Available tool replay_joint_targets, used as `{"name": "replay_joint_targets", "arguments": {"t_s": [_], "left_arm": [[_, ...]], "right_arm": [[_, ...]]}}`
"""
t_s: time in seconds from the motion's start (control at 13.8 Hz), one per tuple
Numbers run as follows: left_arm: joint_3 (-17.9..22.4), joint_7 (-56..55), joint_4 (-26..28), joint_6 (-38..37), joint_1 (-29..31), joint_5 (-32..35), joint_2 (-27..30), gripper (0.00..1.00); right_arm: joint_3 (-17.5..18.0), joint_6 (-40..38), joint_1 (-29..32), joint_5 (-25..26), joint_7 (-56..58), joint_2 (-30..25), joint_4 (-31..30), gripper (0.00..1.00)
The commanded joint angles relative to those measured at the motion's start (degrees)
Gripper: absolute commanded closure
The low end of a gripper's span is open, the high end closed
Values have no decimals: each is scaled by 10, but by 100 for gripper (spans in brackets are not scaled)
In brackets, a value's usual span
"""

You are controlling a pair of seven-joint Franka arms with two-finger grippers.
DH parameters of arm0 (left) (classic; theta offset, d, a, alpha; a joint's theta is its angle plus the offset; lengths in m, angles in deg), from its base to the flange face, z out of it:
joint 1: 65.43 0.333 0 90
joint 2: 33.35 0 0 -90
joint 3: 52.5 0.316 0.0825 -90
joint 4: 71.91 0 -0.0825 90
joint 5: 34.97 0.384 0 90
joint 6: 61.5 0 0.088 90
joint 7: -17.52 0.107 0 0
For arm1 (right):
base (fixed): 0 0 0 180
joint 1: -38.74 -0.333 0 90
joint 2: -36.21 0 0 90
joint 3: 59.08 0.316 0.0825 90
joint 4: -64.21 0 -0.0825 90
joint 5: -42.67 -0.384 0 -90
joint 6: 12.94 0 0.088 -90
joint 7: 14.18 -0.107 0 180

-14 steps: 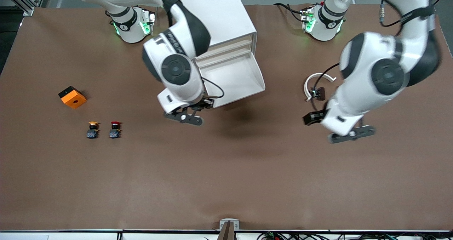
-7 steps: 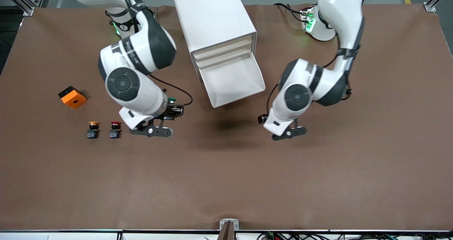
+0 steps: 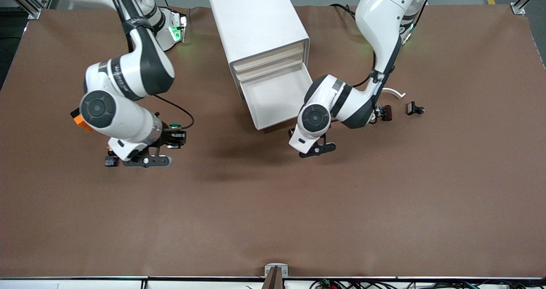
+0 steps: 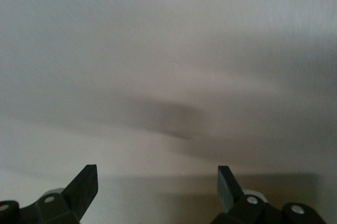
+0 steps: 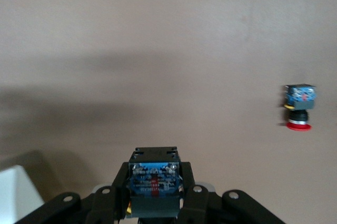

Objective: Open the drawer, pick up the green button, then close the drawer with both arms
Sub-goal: 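Carry the button with the right gripper while the left gripper shuts the drawer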

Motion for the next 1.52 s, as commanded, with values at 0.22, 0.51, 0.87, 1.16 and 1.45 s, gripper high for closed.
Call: {"name": "replay_joint_targets", "arguments": {"t_s": [0.22, 0.51, 0.87, 1.16, 1.45], "left_arm": [[-50, -45, 9, -8, 0, -47, -9, 0], [-89, -50, 9, -49, -1, -64, -9, 0], [-128, -55, 9, -91, -1, -65, -23, 0], [-132, -56, 17, -91, -12, -108, -30, 0], [-131, -78, 17, -90, -20, -110, -35, 0]], "right_arm": [[9, 113, 28, 26, 30, -71, -152, 100], [10, 195, 46, 26, 31, -68, -200, 100], [10, 282, 78, 25, 85, -48, -243, 100], [10, 320, 89, 26, 102, 1, -237, 100], [10, 336, 94, 25, 106, 50, -214, 100]]}}
